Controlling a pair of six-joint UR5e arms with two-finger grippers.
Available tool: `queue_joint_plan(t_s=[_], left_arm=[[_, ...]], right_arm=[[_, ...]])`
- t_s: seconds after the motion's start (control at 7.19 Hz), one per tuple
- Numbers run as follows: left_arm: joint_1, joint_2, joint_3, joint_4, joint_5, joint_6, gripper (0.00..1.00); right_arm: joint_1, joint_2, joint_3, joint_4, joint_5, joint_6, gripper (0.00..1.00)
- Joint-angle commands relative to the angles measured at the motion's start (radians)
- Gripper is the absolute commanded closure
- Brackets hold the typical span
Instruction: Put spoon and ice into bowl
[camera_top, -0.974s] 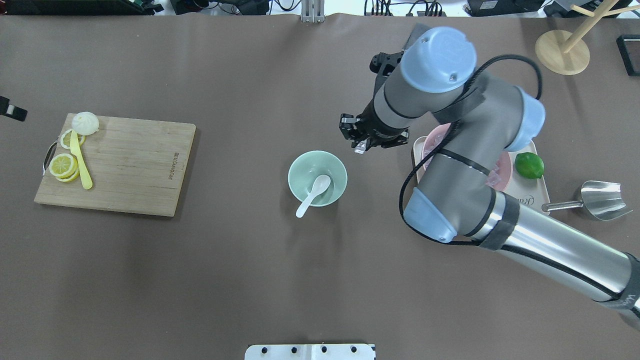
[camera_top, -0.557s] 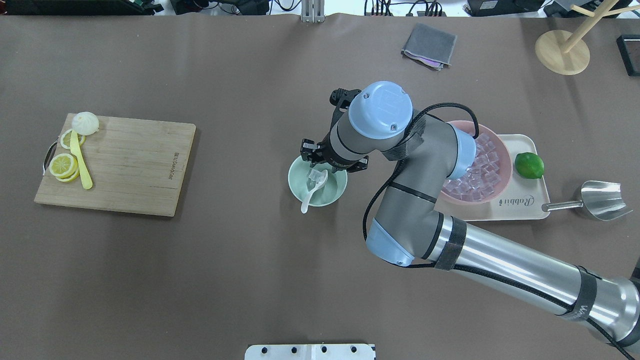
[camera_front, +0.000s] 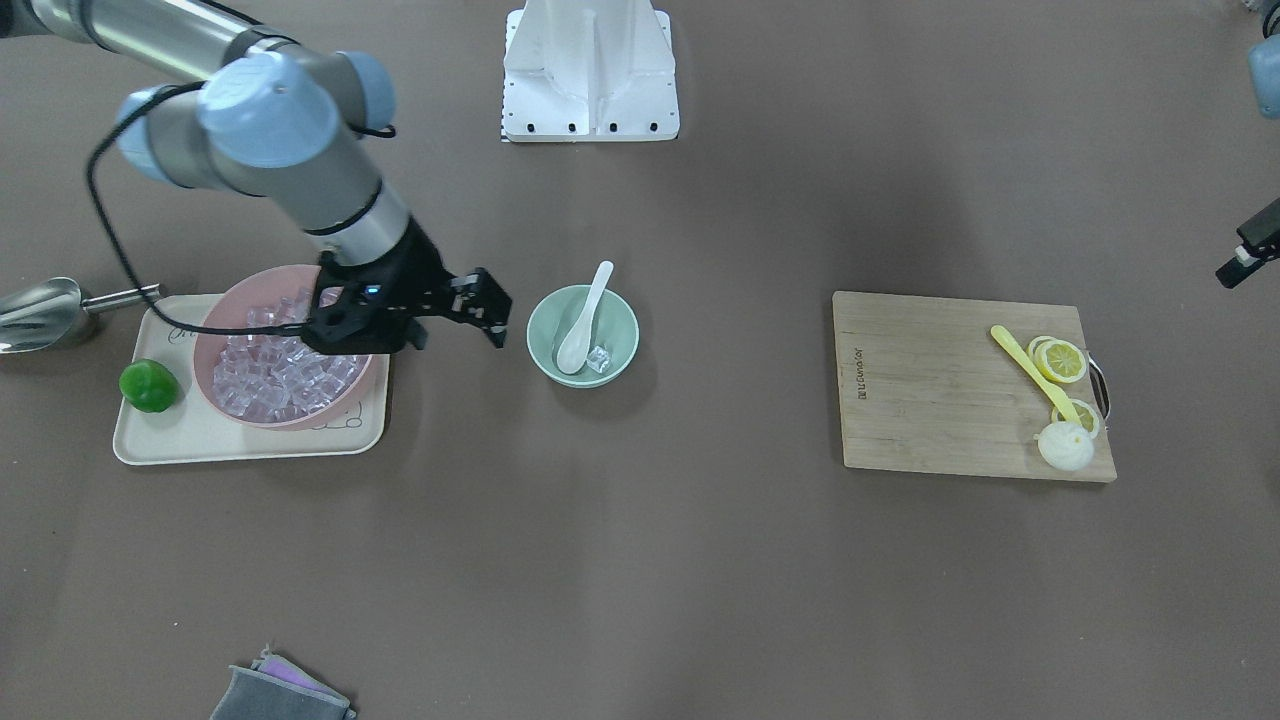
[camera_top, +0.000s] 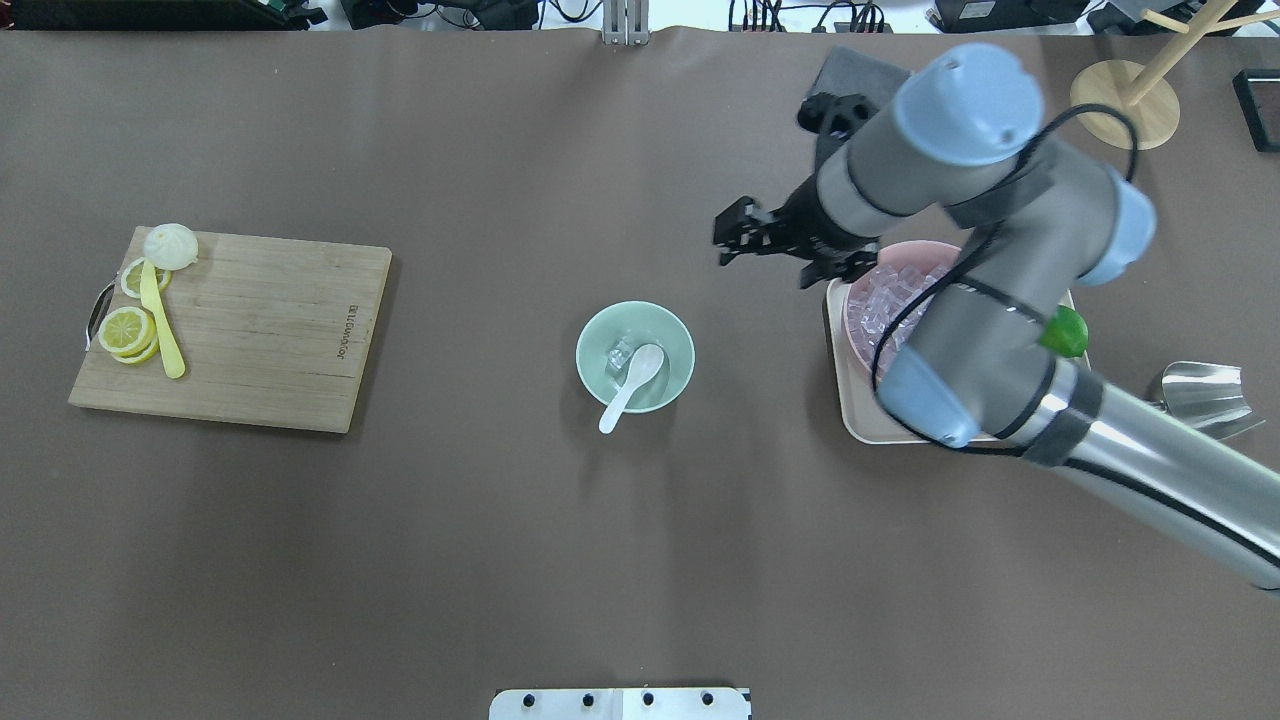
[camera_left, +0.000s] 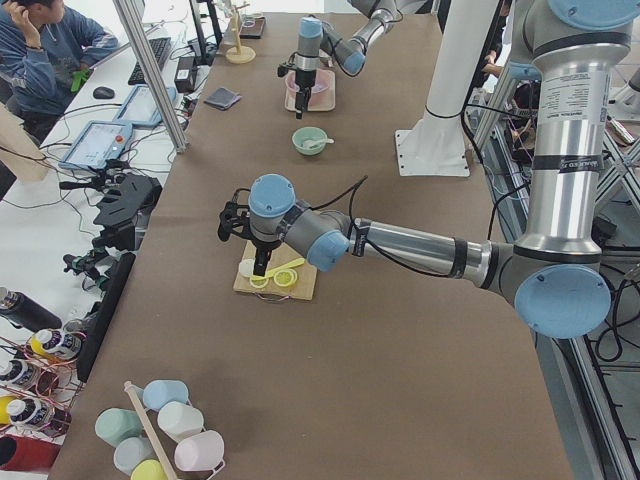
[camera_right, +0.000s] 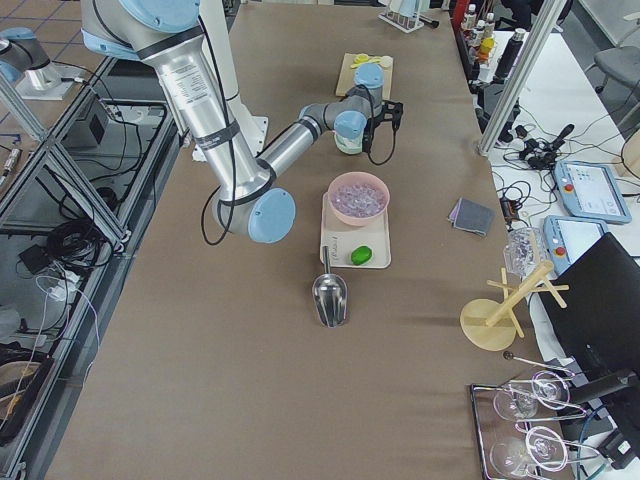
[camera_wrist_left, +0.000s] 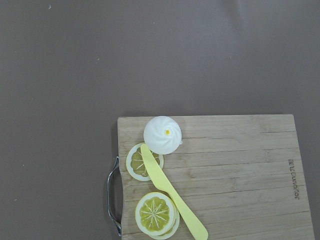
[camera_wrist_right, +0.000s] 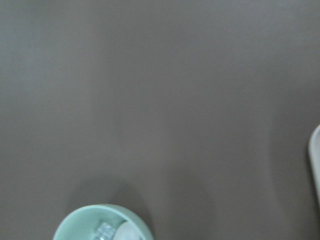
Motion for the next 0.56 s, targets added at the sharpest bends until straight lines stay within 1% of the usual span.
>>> queue_joint_plan(t_s=[0.0,0.14,0.28,0.42], left_arm=[[-0.041,0.027,0.000,0.005,0.000,0.054,0.03],[-0.070,0.053,-0.004,0.014,-0.005,0.117,0.03],[-0.058,0.052,-0.004,0.068,-0.003,0.136,0.03],[-0.060,0.049,-0.014,0.130,-0.006,0.169,0.03]], right_arm=[[0.240,-0.188,0.058,-0.028,0.150,-0.333,0.00],[0.341,-0.293,0.061,-0.046,0.178,-0.537,0.00],[0.420,-0.387,0.049,-0.049,0.189,-0.762,0.00],[0.511,-0.447,0.019,-0.060,0.198,-0.922,0.00]])
